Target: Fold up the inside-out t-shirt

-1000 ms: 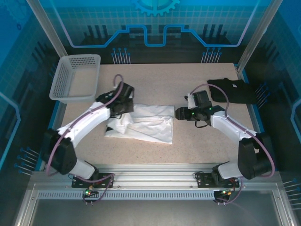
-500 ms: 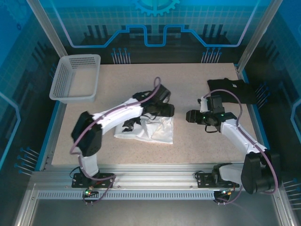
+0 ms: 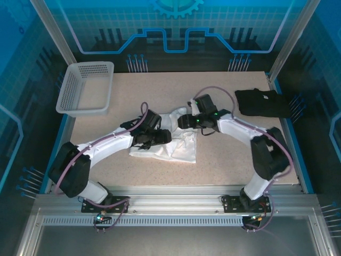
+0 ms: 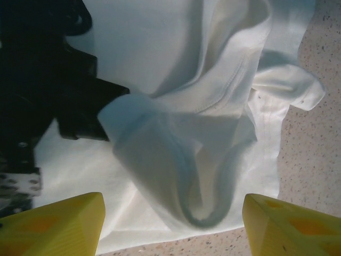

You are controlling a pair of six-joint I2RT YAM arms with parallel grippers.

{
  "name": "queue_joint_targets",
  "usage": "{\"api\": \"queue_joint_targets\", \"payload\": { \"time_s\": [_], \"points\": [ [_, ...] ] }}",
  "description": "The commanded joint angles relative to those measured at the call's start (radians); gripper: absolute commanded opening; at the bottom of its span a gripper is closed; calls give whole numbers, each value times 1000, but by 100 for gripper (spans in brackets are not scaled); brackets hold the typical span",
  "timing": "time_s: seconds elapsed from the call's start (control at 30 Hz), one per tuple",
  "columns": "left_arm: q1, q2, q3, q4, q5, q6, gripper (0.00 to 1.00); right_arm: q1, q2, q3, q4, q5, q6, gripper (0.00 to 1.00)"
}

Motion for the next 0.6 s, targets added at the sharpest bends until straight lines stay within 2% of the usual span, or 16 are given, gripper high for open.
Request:
{"api": "queue_joint_targets", "payload": {
  "time_s": [0.0, 0.13, 0.27, 0.47, 0.57],
  "points": [
    [-6, 21, -25, 142, 69, -57, 67, 29, 147, 125, -39, 106, 19, 72],
    [-29, 52, -73, 278, 116, -86, 54, 34, 287, 254, -111, 141, 20, 68],
    [-108, 73, -79, 373, 123, -71, 43, 9, 247, 215, -123, 171, 15, 59],
    [-242, 130, -46, 466, 170, 10, 39, -118, 80, 9, -80, 80, 20, 47],
    [-272, 115, -39, 459, 196, 87, 47, -201, -5, -101, -13, -54, 13, 46]
  ]
}}
